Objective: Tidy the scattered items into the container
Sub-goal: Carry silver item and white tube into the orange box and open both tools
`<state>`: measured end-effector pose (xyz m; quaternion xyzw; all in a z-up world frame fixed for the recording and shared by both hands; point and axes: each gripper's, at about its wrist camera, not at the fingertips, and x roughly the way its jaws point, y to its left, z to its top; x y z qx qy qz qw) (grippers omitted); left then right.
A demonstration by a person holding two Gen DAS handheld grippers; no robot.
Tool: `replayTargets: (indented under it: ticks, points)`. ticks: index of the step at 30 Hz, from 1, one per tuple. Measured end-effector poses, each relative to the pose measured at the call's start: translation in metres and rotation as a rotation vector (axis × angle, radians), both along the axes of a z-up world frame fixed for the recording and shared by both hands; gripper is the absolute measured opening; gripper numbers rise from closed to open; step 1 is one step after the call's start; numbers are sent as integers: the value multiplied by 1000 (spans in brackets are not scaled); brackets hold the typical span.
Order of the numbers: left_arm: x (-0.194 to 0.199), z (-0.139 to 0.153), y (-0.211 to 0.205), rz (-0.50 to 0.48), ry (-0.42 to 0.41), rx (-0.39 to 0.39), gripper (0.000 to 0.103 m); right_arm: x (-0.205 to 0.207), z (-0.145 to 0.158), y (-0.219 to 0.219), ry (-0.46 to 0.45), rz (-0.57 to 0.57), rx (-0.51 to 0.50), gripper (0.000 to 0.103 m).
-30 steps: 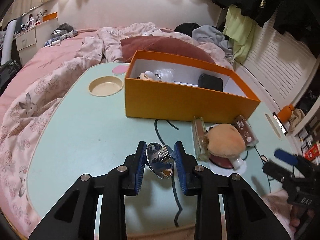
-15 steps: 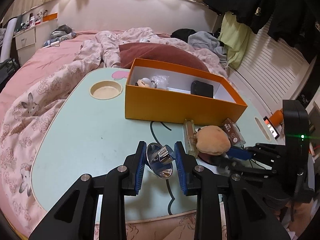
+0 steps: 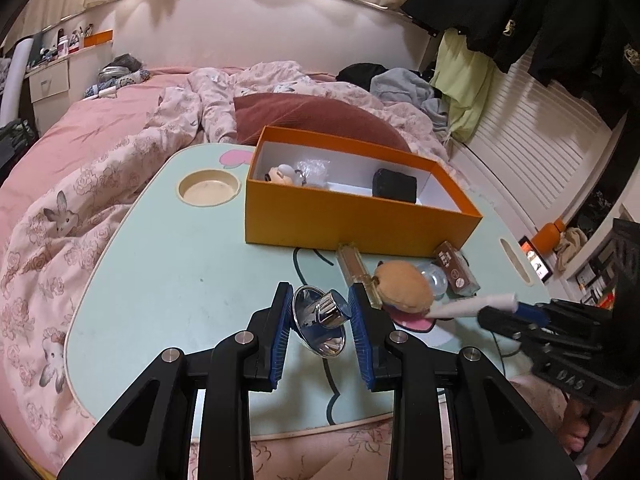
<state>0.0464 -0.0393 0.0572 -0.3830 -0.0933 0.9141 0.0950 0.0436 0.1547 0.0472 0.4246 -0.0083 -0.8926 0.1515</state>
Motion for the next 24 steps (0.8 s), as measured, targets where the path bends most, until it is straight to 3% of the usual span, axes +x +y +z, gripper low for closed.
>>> replayTargets:
  ticks: [11, 17, 24]
  points:
    - [-13, 24, 8, -23, 48, 2, 30, -20, 34, 16, 72, -26, -90, 18]
    - [-54, 52, 22, -77, 115, -35, 30, -63, 38, 20, 49, -45, -120, 18]
    - [-116, 61, 33, -158, 45, 45, 30, -107, 44, 24, 55, -73, -171, 17]
